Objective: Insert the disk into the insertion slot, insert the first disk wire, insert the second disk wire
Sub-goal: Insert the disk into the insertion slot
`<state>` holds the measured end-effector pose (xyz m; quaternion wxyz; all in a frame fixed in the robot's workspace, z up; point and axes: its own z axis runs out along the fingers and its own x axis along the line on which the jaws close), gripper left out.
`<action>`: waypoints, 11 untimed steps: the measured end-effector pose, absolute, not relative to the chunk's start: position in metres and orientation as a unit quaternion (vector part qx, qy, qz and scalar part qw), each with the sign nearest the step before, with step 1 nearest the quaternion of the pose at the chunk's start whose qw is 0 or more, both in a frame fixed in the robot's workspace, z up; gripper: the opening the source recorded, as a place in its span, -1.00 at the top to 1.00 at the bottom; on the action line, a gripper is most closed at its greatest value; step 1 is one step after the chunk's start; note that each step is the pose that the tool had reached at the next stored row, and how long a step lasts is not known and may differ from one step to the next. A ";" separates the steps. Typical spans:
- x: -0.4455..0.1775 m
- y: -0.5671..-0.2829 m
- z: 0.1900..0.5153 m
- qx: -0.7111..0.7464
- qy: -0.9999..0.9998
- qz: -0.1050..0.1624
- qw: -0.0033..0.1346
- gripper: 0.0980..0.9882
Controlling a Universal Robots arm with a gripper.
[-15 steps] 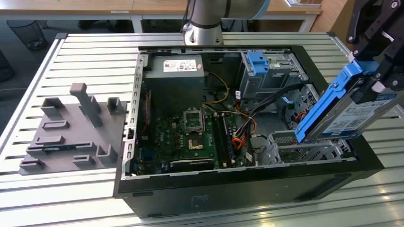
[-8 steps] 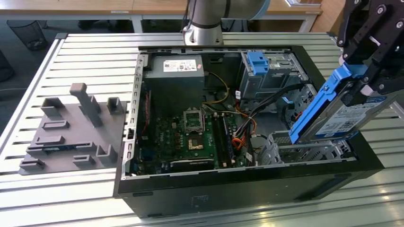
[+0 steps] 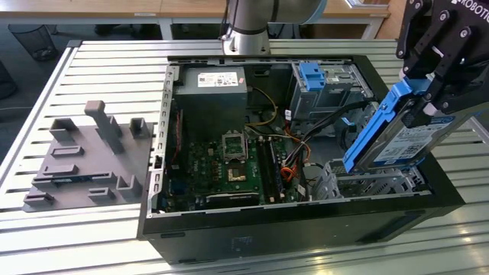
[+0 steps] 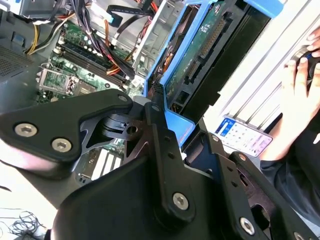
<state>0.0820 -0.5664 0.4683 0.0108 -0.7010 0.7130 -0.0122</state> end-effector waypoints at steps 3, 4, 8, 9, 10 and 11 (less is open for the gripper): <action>0.082 -0.564 0.466 -0.701 0.713 -0.012 0.011 0.40; 0.082 -0.563 0.466 -0.701 0.713 -0.012 0.011 0.40; 0.082 -0.562 0.463 -0.701 0.713 -0.012 0.011 0.40; 0.082 -0.561 0.462 -0.701 0.713 -0.012 0.011 0.40; 0.082 -0.561 0.461 -0.701 0.713 -0.012 0.011 0.40; 0.082 -0.561 0.461 -0.701 0.713 -0.012 0.011 0.40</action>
